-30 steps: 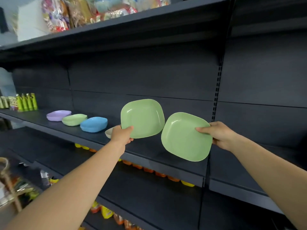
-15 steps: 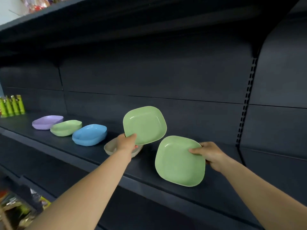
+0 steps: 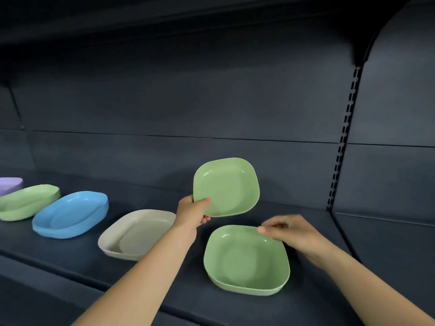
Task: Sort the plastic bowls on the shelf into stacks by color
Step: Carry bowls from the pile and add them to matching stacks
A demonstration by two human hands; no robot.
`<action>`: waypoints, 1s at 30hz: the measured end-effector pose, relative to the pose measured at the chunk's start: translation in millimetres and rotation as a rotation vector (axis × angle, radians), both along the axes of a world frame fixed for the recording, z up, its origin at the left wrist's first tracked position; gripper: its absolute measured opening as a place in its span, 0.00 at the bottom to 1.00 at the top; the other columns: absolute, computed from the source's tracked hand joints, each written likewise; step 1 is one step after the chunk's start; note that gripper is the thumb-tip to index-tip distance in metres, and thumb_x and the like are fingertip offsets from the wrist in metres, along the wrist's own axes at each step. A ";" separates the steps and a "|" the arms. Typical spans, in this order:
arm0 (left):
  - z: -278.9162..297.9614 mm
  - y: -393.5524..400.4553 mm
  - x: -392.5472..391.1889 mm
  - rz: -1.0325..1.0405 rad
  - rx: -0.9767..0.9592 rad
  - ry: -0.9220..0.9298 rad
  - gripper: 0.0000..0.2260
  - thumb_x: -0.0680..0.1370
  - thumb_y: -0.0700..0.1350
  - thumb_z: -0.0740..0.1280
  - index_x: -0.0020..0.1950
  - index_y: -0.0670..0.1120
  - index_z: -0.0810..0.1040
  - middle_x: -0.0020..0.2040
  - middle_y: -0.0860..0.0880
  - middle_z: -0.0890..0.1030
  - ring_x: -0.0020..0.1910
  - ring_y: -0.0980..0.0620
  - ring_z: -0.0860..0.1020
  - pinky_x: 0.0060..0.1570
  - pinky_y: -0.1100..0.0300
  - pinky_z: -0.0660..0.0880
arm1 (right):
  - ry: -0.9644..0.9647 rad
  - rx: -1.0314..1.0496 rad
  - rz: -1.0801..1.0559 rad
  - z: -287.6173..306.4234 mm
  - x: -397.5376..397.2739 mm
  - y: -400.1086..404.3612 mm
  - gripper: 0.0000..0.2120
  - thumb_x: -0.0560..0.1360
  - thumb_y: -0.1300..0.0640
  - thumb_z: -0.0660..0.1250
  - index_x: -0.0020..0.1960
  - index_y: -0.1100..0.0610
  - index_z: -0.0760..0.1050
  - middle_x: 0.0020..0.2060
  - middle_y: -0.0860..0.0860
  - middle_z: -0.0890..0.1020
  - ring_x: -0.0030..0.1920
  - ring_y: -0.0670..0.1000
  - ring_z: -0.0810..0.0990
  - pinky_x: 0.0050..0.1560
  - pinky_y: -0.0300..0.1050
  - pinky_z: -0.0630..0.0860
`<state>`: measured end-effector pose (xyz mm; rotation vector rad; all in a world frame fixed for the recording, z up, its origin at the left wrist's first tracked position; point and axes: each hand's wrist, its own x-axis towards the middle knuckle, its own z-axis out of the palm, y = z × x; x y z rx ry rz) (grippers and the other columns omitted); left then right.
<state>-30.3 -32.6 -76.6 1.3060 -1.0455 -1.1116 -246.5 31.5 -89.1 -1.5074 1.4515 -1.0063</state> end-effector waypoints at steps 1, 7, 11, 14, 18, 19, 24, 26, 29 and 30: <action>0.2 2.6 -0.4 -0.024 -0.013 -0.001 0.03 0.76 0.39 0.66 0.44 0.45 0.77 0.39 0.46 0.79 0.29 0.49 0.71 0.30 0.61 0.69 | -0.041 -0.019 -0.016 1.9 -1.2 0.7 0.09 0.69 0.53 0.75 0.47 0.56 0.83 0.41 0.49 0.85 0.39 0.41 0.81 0.39 0.30 0.73; 4.0 29.3 -5.7 -0.179 -0.083 0.008 0.03 0.77 0.37 0.65 0.45 0.41 0.79 0.34 0.49 0.79 0.26 0.54 0.73 0.25 0.65 0.65 | -0.388 -0.160 -0.010 13.8 5.4 4.1 0.33 0.58 0.39 0.78 0.57 0.54 0.77 0.51 0.52 0.84 0.51 0.48 0.81 0.47 0.39 0.76; 8.1 49.3 -9.4 -0.303 -0.114 -0.057 0.05 0.76 0.36 0.66 0.46 0.44 0.80 0.37 0.50 0.85 0.33 0.55 0.83 0.29 0.65 0.75 | -0.548 -0.187 -0.032 22.0 11.6 14.2 0.22 0.65 0.47 0.75 0.56 0.54 0.77 0.50 0.50 0.85 0.51 0.51 0.84 0.51 0.46 0.79; 9.5 51.1 -7.1 -0.325 -0.129 -0.057 0.08 0.75 0.35 0.67 0.49 0.45 0.81 0.44 0.49 0.85 0.42 0.52 0.84 0.40 0.62 0.78 | -0.487 -0.158 -0.145 22.1 12.3 14.0 0.11 0.75 0.63 0.67 0.55 0.52 0.77 0.47 0.49 0.85 0.48 0.51 0.84 0.48 0.46 0.79; 12.6 49.8 -5.0 -0.427 -0.078 0.009 0.15 0.73 0.29 0.64 0.53 0.46 0.79 0.48 0.47 0.85 0.47 0.48 0.83 0.45 0.57 0.76 | -0.352 -0.038 -0.099 17.2 11.8 16.4 0.13 0.74 0.69 0.65 0.55 0.57 0.79 0.46 0.50 0.86 0.46 0.50 0.85 0.42 0.40 0.80; 11.5 49.5 -5.6 -0.435 -0.070 -0.013 0.17 0.73 0.28 0.63 0.53 0.47 0.79 0.48 0.47 0.84 0.47 0.48 0.83 0.46 0.56 0.77 | -0.319 -0.011 -0.086 15.8 12.0 16.9 0.12 0.74 0.70 0.65 0.54 0.58 0.79 0.45 0.51 0.86 0.46 0.50 0.85 0.42 0.39 0.79; 4.3 46.7 -7.6 -0.405 -0.015 -0.088 0.17 0.74 0.30 0.64 0.53 0.51 0.80 0.48 0.49 0.85 0.48 0.49 0.83 0.48 0.55 0.78 | -0.272 0.027 -0.078 13.4 17.4 18.7 0.14 0.73 0.72 0.66 0.53 0.58 0.78 0.46 0.52 0.86 0.46 0.50 0.84 0.43 0.41 0.79; 1.2 43.6 -6.8 -0.386 0.005 -0.102 0.15 0.74 0.31 0.65 0.52 0.48 0.80 0.47 0.48 0.85 0.48 0.47 0.83 0.50 0.54 0.78 | -0.254 0.008 -0.082 12.9 17.8 18.8 0.16 0.72 0.73 0.66 0.54 0.56 0.77 0.46 0.53 0.85 0.47 0.51 0.84 0.46 0.43 0.80; -2.8 40.6 -6.8 -0.389 0.015 -0.121 0.09 0.74 0.32 0.66 0.51 0.43 0.81 0.46 0.45 0.85 0.46 0.46 0.83 0.51 0.53 0.78 | -0.213 -0.002 -0.072 12.5 17.8 20.0 0.16 0.71 0.73 0.66 0.52 0.56 0.76 0.45 0.53 0.84 0.44 0.51 0.83 0.44 0.44 0.80; -3.5 40.1 -7.0 -0.388 0.012 -0.129 0.08 0.75 0.33 0.66 0.49 0.43 0.81 0.45 0.45 0.85 0.46 0.46 0.83 0.50 0.53 0.78 | -0.197 -0.002 -0.066 12.8 17.9 20.7 0.16 0.70 0.73 0.67 0.51 0.56 0.76 0.44 0.53 0.84 0.43 0.51 0.83 0.44 0.44 0.80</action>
